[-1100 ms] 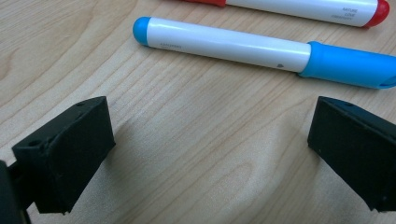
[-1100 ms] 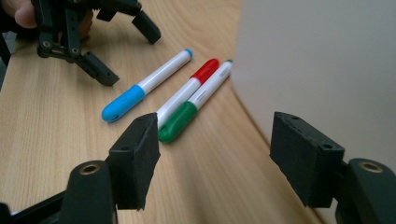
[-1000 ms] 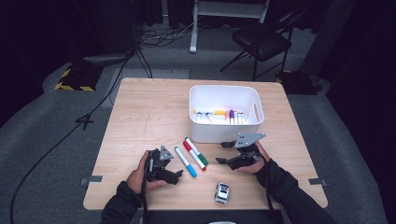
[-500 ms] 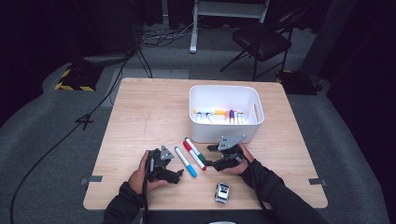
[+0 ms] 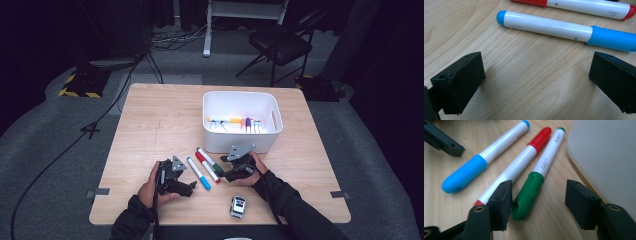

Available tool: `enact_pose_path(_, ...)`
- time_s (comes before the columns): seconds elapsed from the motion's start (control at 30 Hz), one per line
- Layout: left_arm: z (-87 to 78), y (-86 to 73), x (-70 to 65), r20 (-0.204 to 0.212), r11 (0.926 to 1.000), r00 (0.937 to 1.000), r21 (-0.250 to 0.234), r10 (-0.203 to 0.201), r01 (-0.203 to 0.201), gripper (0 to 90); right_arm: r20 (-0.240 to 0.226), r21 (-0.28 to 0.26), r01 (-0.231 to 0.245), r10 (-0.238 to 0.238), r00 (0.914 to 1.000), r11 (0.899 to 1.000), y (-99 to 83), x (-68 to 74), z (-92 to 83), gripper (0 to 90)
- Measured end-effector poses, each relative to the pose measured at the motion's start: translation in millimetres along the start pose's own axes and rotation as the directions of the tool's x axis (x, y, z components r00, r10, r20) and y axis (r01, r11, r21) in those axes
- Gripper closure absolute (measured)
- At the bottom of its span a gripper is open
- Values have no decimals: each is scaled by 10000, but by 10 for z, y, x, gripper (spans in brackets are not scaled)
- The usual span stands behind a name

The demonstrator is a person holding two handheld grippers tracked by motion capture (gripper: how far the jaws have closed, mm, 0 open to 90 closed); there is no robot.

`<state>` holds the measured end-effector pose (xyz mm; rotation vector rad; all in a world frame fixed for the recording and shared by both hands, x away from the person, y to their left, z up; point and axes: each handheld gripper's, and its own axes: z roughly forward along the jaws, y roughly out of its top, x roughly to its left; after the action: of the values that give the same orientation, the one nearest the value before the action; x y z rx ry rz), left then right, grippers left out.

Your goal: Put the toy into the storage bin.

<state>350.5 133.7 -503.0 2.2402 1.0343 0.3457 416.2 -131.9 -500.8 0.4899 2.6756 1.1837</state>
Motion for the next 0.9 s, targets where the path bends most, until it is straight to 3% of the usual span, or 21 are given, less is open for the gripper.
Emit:
enact_pose_path(0.1,0,0,0,2,10000,10000,0,-2,2,5,-121,-25,-127,126,9998,9999,-15,-29,-15,490)
enact_pose_path(0.17,0,0,-1,5,10000,10000,-3,-16,17,5,-263,-61,-75,74,9996,10000,-24,-43,-28,591)
enact_pose_path(0.4,0,0,-1,4,10000,10000,1,-12,12,5,-104,-186,-426,424,9990,9989,-71,-63,-76,716)
enact_pose_path(0.47,-1,0,-1,-2,10000,10000,4,-12,12,5,-52,-113,-271,271,9996,9996,-91,-89,-103,744)
enact_pose_path(0.53,0,0,0,-2,10000,10000,0,-1,1,5,-89,-131,-426,425,9991,9990,-115,-93,-136,748)
enact_pose_path(0.57,-1,0,0,-10,10000,10000,3,4,-4,5,-34,-105,-240,240,9997,9997,-127,-108,-153,747)
enact_pose_path(0.7,0,0,-1,7,10000,10000,-1,-15,15,5,91,20,-235,235,9997,9997,-214,-136,-267,750)
enact_pose_path(0.87,3,4,-7,-69,10000,10000,-21,-69,69,5,-244,-196,-299,294,9993,9994,-352,-168,-445,750)
enact_pose_path(0.9,8,10,3,-92,9999,9999,-77,81,-82,5,-220,-255,-156,150,9996,9996,-367,-178,-473,751)
